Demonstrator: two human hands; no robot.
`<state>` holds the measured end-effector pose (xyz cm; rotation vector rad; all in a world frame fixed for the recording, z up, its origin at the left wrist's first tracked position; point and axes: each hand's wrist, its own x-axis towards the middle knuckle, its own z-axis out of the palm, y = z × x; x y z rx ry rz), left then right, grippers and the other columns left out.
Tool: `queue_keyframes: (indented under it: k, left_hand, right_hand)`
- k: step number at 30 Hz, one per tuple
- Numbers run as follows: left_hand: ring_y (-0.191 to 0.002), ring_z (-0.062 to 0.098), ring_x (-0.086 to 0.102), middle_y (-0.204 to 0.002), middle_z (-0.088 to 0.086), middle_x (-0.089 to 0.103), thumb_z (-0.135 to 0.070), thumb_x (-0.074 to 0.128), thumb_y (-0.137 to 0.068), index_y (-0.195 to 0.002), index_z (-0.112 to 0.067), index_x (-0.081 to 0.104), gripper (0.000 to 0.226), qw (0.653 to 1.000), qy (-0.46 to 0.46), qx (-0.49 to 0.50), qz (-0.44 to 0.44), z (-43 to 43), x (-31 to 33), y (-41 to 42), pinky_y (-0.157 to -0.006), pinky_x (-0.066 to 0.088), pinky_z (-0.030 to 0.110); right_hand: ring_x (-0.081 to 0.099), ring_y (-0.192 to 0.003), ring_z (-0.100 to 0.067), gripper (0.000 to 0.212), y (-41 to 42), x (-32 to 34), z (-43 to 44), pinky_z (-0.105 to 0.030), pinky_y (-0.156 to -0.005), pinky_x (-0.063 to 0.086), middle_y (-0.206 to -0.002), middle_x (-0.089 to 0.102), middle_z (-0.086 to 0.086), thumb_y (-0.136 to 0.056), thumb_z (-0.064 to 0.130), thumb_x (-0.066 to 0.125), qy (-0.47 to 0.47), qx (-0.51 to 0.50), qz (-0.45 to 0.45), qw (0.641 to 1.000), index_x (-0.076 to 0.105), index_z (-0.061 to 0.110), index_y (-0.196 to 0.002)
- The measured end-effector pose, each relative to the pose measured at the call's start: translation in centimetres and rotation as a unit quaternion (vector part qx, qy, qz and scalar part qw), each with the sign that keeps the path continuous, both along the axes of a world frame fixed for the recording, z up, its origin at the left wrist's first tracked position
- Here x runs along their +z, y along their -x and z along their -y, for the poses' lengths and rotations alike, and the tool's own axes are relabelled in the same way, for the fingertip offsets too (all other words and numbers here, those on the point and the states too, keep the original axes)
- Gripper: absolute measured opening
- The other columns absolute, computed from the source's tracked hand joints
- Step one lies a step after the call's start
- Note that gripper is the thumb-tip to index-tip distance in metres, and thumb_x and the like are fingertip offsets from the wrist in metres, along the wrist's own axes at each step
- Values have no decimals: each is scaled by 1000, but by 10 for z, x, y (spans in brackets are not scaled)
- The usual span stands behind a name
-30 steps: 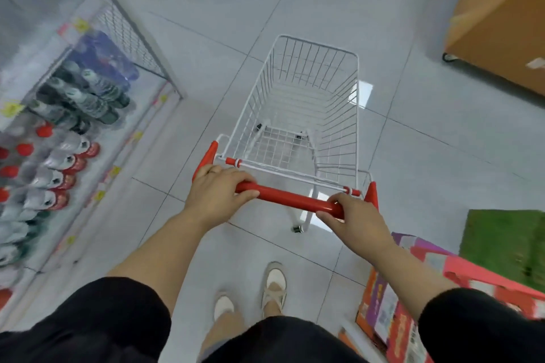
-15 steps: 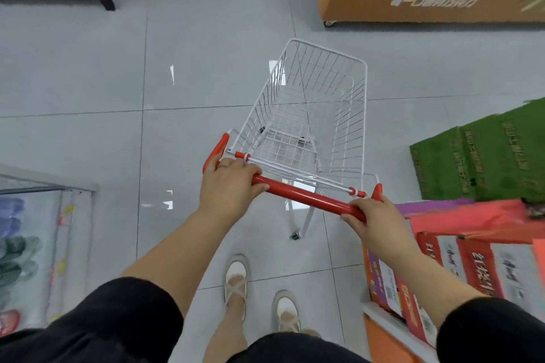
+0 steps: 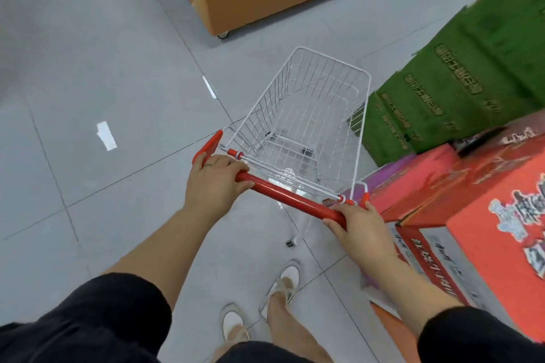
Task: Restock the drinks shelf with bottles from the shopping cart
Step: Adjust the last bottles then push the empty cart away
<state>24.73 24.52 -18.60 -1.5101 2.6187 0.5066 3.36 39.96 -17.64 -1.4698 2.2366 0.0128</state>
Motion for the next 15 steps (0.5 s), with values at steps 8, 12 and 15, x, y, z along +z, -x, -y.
queue_keyframes:
  k: [8, 12, 15]
  left_hand:
    - [-122, 17, 46, -118, -7, 61, -50, 52, -87, -116, -30, 61, 36, 992, -14, -125, -8, 59, -2, 81, -114, 11, 39]
    - [-121, 17, 48, -115, -7, 62, -49, 55, -86, -114, -28, 62, 36, 981, -12, -195, -13, 95, -2, 111, -112, 14, 39]
    - [-121, 18, 48, -115, -6, 63, -49, 55, -85, -114, -27, 62, 37, 969, -11, -246, -5, 119, -2, 129, -111, 16, 39]
  right_hand:
    - [61, -92, -14, 36, 40, 5, 9, -27, -112, 20, -93, 69, 4, -90, 51, 47, -15, -110, 0, 994, 62, 23, -105]
    - [57, -97, -17, 36, 44, 10, 23, -26, -104, 30, -96, 69, 2, -91, 51, 47, -21, -162, 16, 986, 63, 22, -104]
    - [55, -100, -16, 35, 39, 13, 36, -24, -98, 30, -98, 68, 2, -91, 51, 47, -24, -204, 18, 978, 63, 23, -105]
